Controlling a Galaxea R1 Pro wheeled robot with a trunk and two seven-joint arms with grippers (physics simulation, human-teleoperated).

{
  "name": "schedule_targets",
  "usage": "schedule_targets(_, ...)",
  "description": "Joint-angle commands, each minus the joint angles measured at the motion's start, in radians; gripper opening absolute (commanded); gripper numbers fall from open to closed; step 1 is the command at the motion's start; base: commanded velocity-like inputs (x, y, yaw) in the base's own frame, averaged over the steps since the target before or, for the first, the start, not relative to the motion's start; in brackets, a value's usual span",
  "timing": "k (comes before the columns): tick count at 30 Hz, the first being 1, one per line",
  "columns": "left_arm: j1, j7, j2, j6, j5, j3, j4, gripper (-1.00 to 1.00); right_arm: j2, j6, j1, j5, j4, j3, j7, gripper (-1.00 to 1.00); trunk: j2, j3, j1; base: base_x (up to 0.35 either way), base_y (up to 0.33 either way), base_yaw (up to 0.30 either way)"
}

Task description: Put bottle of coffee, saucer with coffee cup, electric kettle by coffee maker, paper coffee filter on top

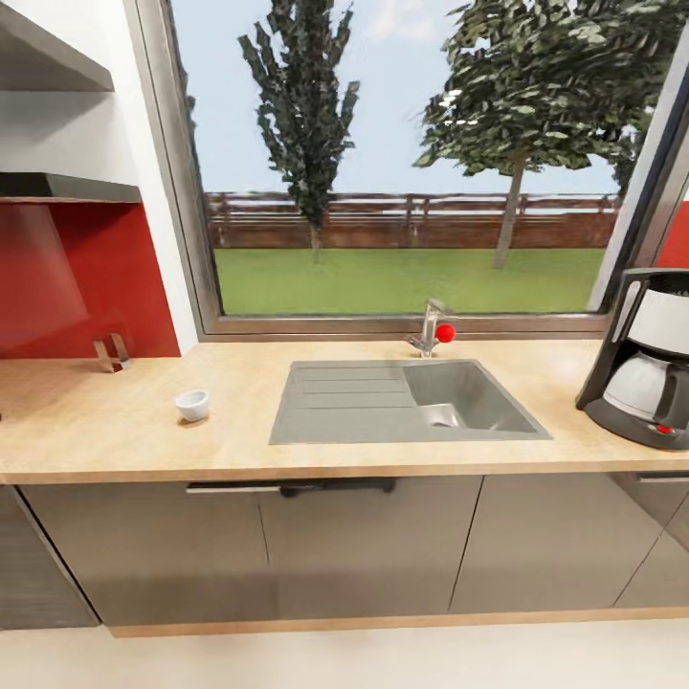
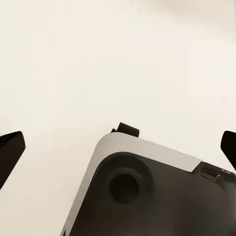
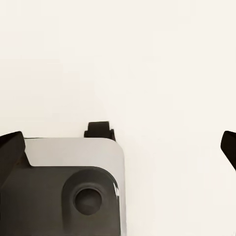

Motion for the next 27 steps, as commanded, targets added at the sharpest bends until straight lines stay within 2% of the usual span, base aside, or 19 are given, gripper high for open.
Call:
schedule_targets(1, 0.000, 0.006, 0.000, -0.001, 0.003, -0.007, -0.002, 1.00, 0.001, -0.005, -0.002, -0.004, 0.004, 0.003, -0.002, 1.00, -0.001, -0.001, 0.000, 0.000, 0.343, 0.000)
schedule_targets(27, 0.000, 0.006, 0.000, -0.001, 0.001, -0.007, 0.010, 1.00, 0.000, -0.009, -0.002, -0.003, 0.002, 0.003, -0.013, 1.00, -0.001, -0.001, 0.000, 0.000, 0.343, 0.000)
